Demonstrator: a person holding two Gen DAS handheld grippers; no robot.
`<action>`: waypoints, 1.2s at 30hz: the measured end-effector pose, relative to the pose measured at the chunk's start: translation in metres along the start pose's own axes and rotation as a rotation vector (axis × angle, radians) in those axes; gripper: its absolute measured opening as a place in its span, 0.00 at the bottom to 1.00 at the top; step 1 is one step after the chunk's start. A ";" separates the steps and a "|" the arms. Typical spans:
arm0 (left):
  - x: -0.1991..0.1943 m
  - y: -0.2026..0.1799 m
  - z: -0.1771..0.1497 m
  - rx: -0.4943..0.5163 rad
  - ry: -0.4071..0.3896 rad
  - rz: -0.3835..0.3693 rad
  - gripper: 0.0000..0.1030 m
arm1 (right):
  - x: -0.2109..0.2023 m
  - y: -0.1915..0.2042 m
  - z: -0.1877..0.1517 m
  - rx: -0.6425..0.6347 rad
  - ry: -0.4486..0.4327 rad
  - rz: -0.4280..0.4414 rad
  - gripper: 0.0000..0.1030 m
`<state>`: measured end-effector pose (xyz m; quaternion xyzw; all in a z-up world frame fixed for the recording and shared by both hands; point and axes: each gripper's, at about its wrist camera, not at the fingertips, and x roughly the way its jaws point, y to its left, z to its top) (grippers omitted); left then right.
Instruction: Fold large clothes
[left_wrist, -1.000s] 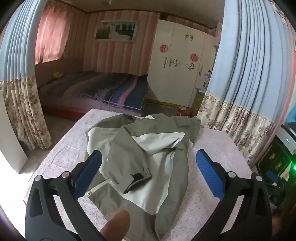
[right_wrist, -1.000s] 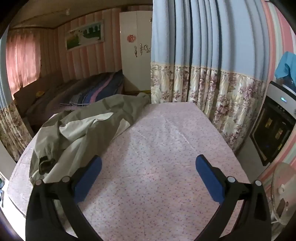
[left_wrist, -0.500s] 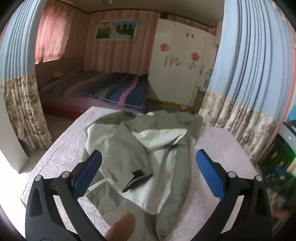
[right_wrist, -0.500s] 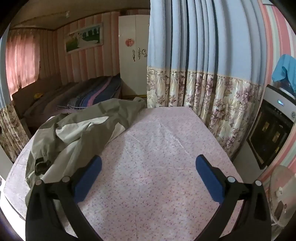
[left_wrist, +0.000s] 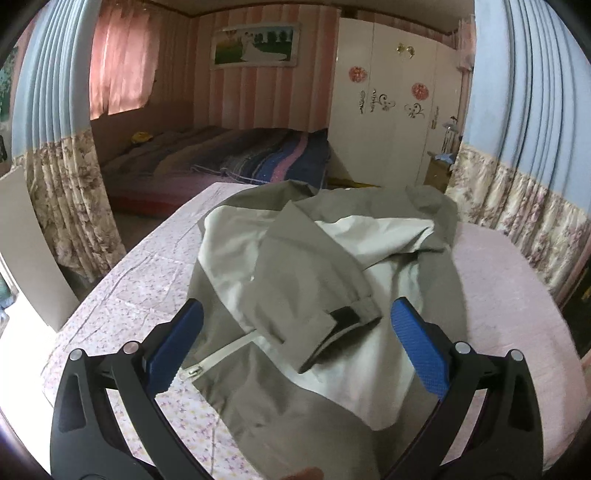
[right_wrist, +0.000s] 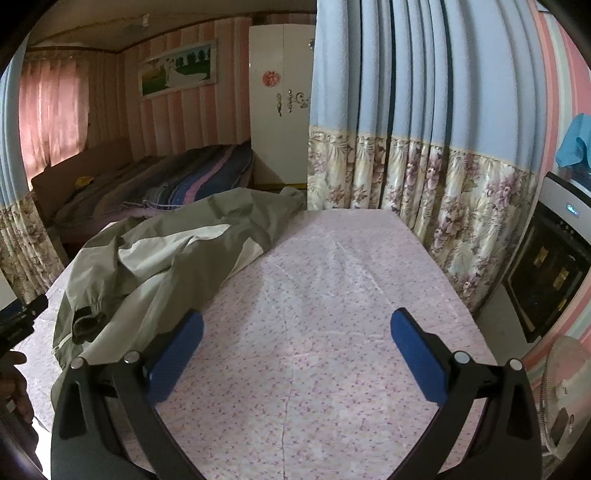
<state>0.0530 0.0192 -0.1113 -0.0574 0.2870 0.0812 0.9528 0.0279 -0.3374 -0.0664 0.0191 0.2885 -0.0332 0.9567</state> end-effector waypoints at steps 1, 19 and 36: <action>0.004 0.001 -0.001 -0.003 0.013 -0.001 0.97 | 0.002 0.000 -0.001 0.000 0.000 -0.002 0.98; 0.005 0.004 -0.002 0.005 0.031 -0.003 0.97 | 0.014 0.002 -0.013 0.006 0.024 -0.001 0.98; 0.004 0.019 -0.007 0.006 0.035 0.010 0.97 | 0.019 0.004 -0.019 0.002 0.055 -0.018 0.98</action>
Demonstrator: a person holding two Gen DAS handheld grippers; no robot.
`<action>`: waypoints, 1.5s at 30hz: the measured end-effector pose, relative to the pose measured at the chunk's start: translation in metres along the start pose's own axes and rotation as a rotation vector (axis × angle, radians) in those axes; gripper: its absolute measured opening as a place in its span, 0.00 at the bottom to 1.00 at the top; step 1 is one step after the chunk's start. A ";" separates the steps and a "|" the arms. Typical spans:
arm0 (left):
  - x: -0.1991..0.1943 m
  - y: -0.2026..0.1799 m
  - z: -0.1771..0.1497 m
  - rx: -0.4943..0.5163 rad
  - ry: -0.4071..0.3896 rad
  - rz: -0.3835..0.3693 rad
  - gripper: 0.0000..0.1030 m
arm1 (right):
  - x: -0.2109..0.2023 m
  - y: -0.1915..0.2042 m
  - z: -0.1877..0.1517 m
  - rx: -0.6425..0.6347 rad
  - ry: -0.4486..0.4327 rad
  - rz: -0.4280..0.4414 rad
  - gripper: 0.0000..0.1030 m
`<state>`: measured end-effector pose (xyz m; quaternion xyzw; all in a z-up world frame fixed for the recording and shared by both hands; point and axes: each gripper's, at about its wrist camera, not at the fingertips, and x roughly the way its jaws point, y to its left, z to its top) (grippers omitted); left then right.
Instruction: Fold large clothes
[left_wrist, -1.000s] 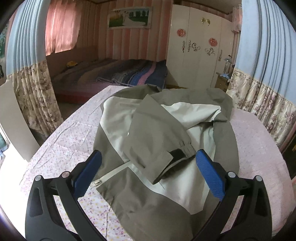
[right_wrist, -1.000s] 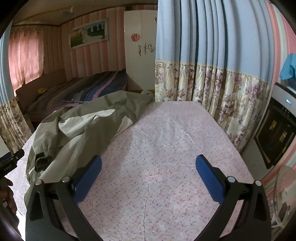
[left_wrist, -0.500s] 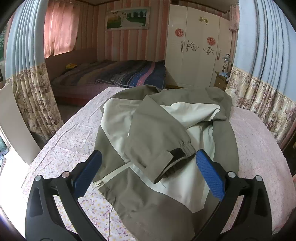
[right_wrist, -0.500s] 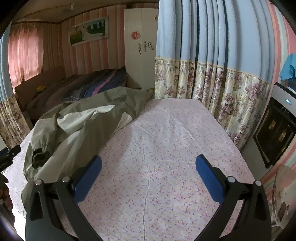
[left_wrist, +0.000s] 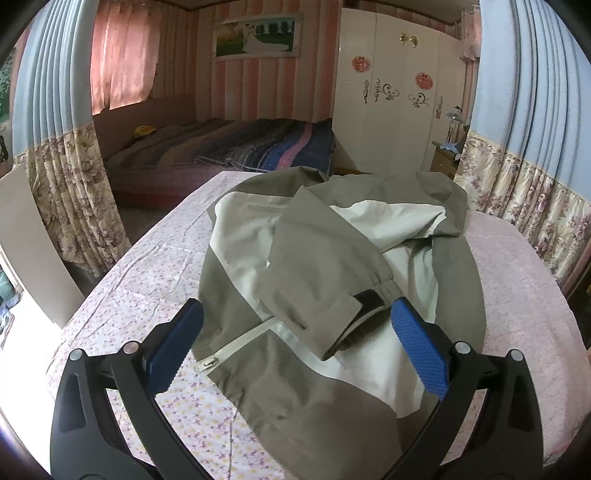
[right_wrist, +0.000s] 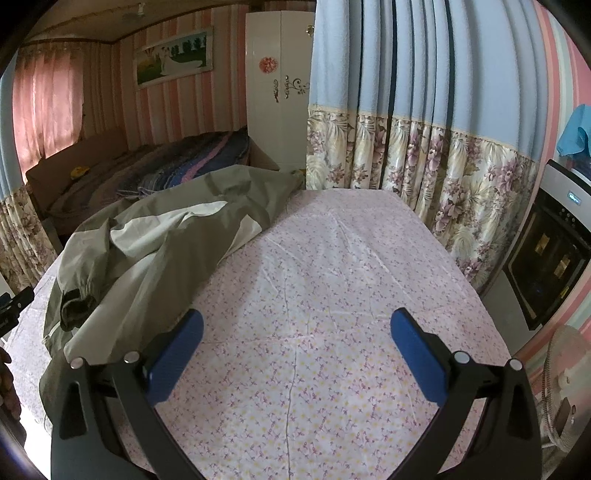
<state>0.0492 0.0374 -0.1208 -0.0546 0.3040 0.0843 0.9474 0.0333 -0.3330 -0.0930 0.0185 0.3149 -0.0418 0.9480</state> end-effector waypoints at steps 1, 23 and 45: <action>0.001 0.002 -0.001 0.003 0.002 0.006 0.97 | 0.000 0.000 0.000 0.000 0.000 0.000 0.98; 0.022 0.030 -0.040 0.109 0.071 -0.047 0.97 | 0.011 0.075 -0.039 -0.052 0.062 0.042 0.98; 0.024 0.043 -0.046 0.096 0.083 -0.046 0.97 | 0.030 0.124 -0.056 -0.105 0.110 0.087 0.98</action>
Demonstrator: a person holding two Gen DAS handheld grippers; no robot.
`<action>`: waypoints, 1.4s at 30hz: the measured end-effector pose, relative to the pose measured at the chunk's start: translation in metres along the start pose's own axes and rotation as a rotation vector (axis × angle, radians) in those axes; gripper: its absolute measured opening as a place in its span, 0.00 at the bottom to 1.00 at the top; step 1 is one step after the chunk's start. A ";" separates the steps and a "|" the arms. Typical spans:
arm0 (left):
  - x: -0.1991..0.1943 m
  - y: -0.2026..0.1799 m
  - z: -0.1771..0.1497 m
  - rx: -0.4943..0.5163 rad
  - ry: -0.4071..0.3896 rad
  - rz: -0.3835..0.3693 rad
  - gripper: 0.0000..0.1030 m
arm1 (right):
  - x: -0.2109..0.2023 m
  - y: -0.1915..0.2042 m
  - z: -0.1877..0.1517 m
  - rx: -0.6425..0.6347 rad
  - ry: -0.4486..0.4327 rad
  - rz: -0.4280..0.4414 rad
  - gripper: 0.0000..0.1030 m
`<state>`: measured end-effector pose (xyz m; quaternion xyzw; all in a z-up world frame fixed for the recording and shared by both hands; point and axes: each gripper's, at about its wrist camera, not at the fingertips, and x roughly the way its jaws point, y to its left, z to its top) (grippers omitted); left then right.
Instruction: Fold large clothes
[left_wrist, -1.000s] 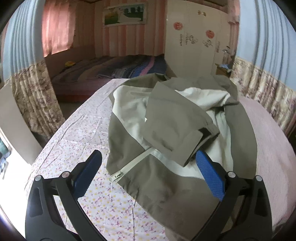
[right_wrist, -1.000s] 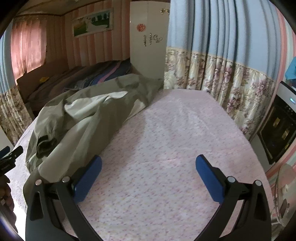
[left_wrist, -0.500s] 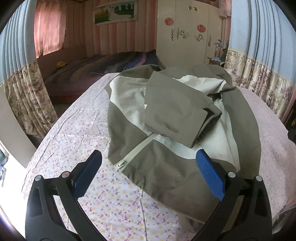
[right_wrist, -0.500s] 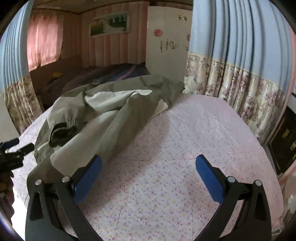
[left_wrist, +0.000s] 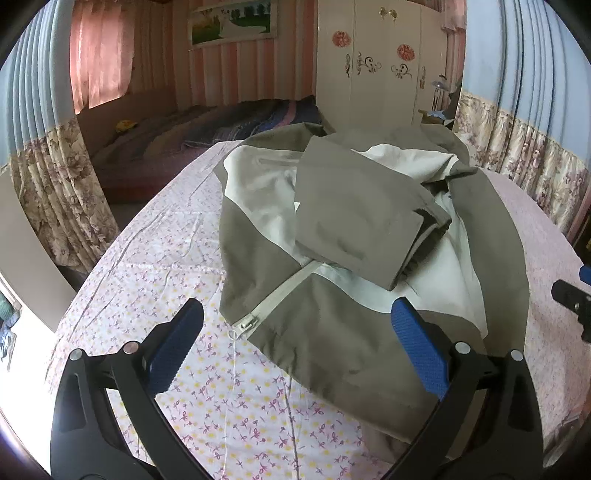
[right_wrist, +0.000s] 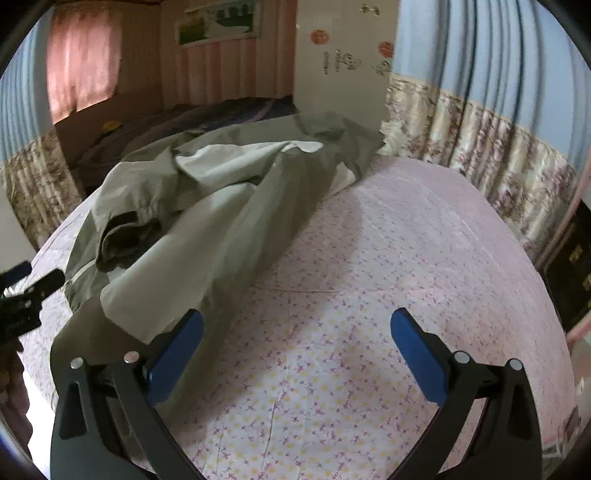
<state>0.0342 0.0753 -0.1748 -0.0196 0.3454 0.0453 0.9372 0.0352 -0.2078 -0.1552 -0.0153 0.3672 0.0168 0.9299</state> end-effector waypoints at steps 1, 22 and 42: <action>0.000 0.000 0.000 -0.001 0.000 0.002 0.97 | 0.000 -0.001 0.000 0.015 0.002 0.001 0.98; 0.004 0.000 -0.001 0.023 0.014 0.011 0.97 | 0.001 0.011 0.003 0.009 0.002 0.046 0.98; 0.016 0.024 0.001 0.007 0.019 0.016 0.97 | 0.017 0.027 0.002 0.001 0.037 0.081 0.98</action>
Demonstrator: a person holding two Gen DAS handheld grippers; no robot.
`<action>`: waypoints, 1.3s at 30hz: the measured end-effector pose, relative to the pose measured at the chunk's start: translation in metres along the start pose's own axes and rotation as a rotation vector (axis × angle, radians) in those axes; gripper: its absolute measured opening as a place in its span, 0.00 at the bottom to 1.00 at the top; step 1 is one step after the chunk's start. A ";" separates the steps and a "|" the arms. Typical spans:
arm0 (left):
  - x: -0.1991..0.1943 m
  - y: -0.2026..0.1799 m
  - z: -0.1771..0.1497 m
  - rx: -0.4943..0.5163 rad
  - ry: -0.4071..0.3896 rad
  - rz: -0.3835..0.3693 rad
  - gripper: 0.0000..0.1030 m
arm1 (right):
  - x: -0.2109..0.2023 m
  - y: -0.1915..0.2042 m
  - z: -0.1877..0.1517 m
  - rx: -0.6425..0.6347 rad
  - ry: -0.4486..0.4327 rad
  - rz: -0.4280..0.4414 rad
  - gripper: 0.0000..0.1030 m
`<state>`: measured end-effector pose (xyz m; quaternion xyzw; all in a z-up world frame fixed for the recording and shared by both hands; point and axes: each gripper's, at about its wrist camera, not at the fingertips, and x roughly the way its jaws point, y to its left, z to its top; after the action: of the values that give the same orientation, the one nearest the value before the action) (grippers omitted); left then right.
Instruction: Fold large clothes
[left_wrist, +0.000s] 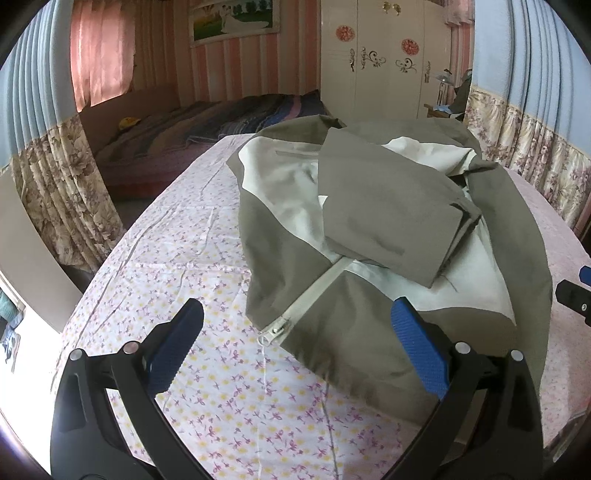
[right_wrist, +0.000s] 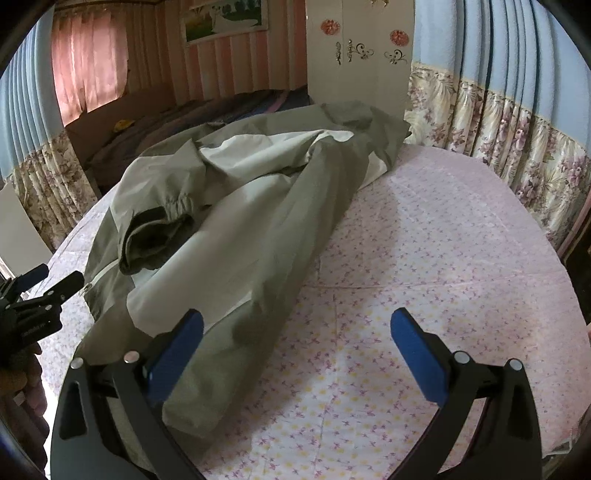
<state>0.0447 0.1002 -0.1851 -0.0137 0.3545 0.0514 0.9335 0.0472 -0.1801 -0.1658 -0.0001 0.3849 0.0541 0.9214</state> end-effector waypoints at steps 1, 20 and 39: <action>0.001 0.001 0.000 0.002 -0.002 -0.001 0.97 | 0.002 0.002 0.000 -0.003 0.004 0.006 0.98; 0.000 0.013 0.001 -0.014 -0.003 0.027 0.97 | 0.038 0.011 -0.019 0.041 0.095 0.153 0.03; -0.025 -0.066 0.006 0.036 -0.019 0.073 0.97 | -0.026 -0.247 0.007 0.067 -0.095 -0.274 0.02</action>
<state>0.0372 0.0331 -0.1649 0.0163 0.3470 0.0792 0.9344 0.0589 -0.4281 -0.1524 -0.0192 0.3391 -0.0853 0.9367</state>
